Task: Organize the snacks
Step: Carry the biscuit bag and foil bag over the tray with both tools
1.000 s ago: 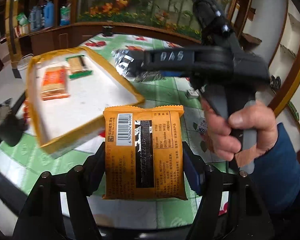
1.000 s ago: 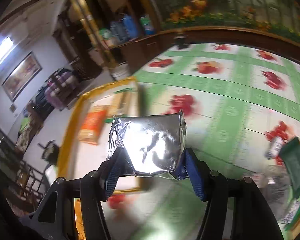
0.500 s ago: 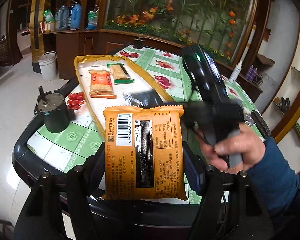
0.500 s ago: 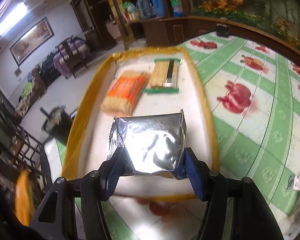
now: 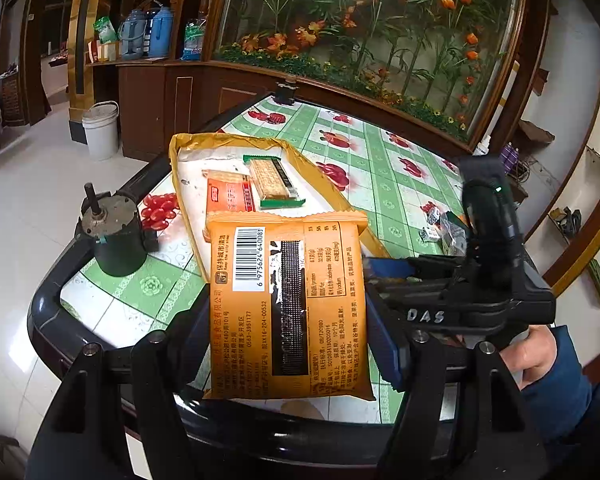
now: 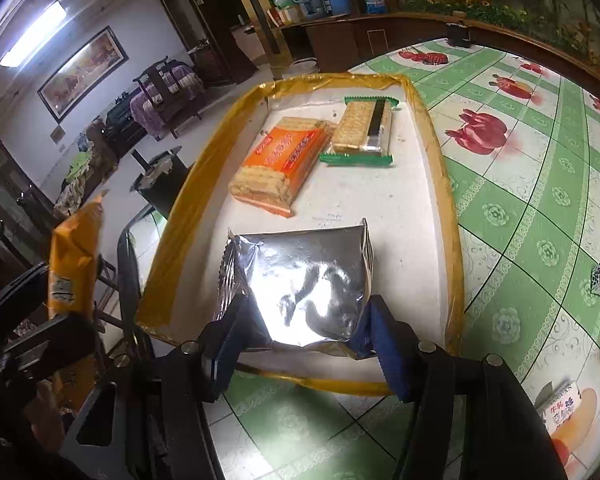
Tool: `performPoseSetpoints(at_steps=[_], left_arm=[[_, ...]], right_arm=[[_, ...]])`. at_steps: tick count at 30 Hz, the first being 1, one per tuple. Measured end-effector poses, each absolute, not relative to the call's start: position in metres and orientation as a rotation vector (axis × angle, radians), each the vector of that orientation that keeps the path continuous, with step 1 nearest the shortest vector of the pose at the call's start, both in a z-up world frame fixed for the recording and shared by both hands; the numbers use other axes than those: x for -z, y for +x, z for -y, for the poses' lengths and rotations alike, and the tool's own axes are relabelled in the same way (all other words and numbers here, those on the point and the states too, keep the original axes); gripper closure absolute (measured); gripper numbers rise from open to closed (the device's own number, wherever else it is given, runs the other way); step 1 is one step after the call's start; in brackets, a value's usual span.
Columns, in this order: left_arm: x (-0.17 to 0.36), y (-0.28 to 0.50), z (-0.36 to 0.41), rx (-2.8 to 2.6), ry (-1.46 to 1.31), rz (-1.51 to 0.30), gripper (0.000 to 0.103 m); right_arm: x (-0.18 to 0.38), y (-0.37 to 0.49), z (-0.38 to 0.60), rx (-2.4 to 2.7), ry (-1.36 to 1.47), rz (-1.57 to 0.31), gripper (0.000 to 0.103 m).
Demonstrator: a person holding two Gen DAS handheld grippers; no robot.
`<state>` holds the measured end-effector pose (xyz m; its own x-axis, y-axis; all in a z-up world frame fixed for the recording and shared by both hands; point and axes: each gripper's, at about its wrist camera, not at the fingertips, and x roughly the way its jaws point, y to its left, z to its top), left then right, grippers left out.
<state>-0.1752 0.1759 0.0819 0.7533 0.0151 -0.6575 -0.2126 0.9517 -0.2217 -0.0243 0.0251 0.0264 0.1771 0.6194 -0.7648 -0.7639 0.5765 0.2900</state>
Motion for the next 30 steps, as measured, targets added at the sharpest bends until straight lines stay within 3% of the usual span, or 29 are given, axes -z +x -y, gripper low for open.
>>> performPoseSetpoints(at_steps=[18, 30], left_arm=[[-0.105, -0.076, -0.221, -0.243, -0.259, -0.747, 0.034], [-0.064, -0.01, -0.251, -0.3, -0.315, -0.861, 0.034]], right_arm=[[-0.048, 0.009, -0.035, -0.908, -0.064, -0.976, 0.042], [-0.031, 0.018, -0.054, -0.895, -0.084, -1.017, 0.042]])
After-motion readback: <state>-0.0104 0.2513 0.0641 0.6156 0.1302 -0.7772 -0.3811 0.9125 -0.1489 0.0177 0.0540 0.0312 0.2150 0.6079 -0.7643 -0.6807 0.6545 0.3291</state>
